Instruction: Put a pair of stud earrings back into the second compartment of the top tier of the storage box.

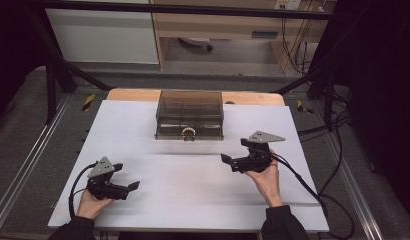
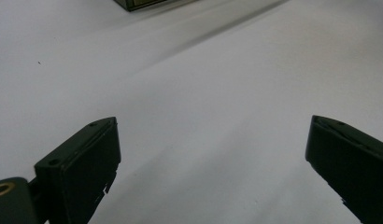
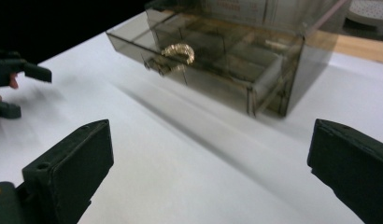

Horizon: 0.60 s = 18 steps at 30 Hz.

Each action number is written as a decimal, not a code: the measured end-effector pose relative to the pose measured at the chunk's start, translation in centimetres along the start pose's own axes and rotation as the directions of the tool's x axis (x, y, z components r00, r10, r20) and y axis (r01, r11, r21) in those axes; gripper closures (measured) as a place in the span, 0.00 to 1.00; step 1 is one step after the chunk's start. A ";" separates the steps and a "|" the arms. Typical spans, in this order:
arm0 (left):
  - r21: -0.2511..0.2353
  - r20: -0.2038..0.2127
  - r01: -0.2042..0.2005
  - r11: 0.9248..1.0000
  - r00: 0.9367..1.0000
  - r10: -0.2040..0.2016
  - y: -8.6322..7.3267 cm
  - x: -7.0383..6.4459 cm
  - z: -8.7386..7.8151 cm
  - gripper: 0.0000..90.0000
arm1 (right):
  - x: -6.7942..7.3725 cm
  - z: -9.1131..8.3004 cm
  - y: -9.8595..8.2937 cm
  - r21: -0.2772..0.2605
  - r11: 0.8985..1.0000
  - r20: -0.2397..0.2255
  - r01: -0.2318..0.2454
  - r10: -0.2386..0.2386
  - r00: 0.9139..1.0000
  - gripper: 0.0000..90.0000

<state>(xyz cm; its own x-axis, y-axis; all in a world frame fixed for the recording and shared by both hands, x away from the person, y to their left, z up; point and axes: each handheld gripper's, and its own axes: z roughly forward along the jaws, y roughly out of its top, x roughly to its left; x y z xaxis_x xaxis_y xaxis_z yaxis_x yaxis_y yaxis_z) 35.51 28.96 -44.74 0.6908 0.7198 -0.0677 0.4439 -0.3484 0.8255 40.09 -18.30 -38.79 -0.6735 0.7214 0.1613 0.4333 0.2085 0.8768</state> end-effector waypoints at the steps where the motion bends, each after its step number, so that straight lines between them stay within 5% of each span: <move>1: 0.000 0.000 0.000 1.000 1.000 0.000 0.0 0.0 0.0 0.03 | 0.0 0.0 0.0 0.000 1.000 0.000 0.000 0.000 1.000 0.00; 18: 0.003 -0.001 -0.003 1.000 1.000 0.003 0.0 -0.1 0.0 0.03 | -2.9 -3.5 -7.3 0.023 1.000 -0.017 -0.012 0.012 1.000 0.00</move>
<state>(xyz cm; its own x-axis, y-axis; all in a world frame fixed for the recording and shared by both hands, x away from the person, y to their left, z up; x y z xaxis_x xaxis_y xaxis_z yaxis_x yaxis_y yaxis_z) 35.46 28.89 -44.75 0.6916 0.7194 -0.0645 0.4438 -0.3527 0.8238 36.83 -24.21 -44.06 -0.6783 0.7125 0.1797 0.4548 0.2150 0.8643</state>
